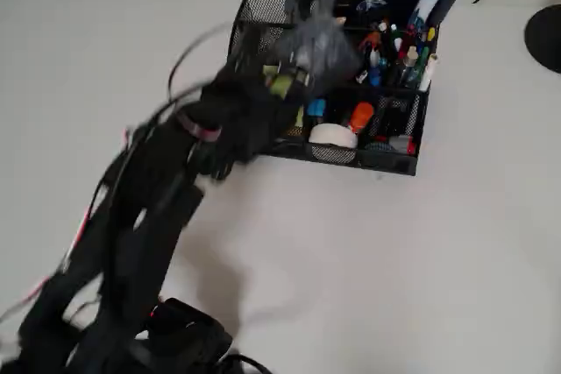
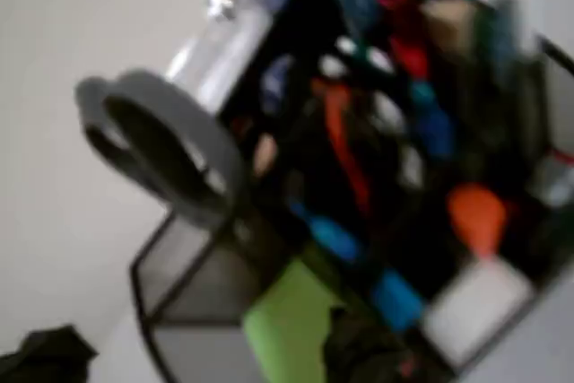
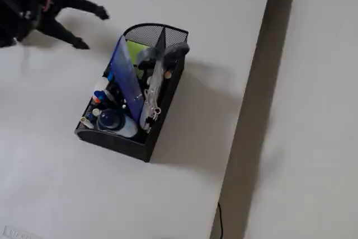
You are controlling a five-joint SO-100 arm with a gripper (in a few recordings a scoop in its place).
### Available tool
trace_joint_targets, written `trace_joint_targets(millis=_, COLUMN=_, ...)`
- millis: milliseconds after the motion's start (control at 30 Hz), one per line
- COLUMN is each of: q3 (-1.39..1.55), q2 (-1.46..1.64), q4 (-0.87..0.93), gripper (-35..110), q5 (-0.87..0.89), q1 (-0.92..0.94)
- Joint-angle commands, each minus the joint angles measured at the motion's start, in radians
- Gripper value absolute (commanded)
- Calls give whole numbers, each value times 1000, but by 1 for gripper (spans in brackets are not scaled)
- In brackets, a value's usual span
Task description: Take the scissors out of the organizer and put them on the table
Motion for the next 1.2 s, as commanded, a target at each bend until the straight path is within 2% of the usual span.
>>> trace_joint_targets(millis=0, q3=-293, q2=-204, q4=-38, gripper=38, q5=-58, q1=8)
trace_joint_targets(millis=200, q3=-502, q2=-393, q4=-31, gripper=38, q5=-98, q1=-8)
trace_joint_targets(millis=367, q3=-526, q2=-480, q4=-98, gripper=31, q5=-196, q1=-9)
trace_joint_targets(millis=700, q3=-531, q2=-597, q4=-193, gripper=2, q5=-319, q1=34)
trace_joint_targets(millis=967, q3=-531, q2=-514, q4=-235, gripper=0, q5=-255, q1=15)
trace_joint_targets(millis=1167, q3=-531, q2=-357, q4=-190, gripper=0, q5=-193, q1=-31)
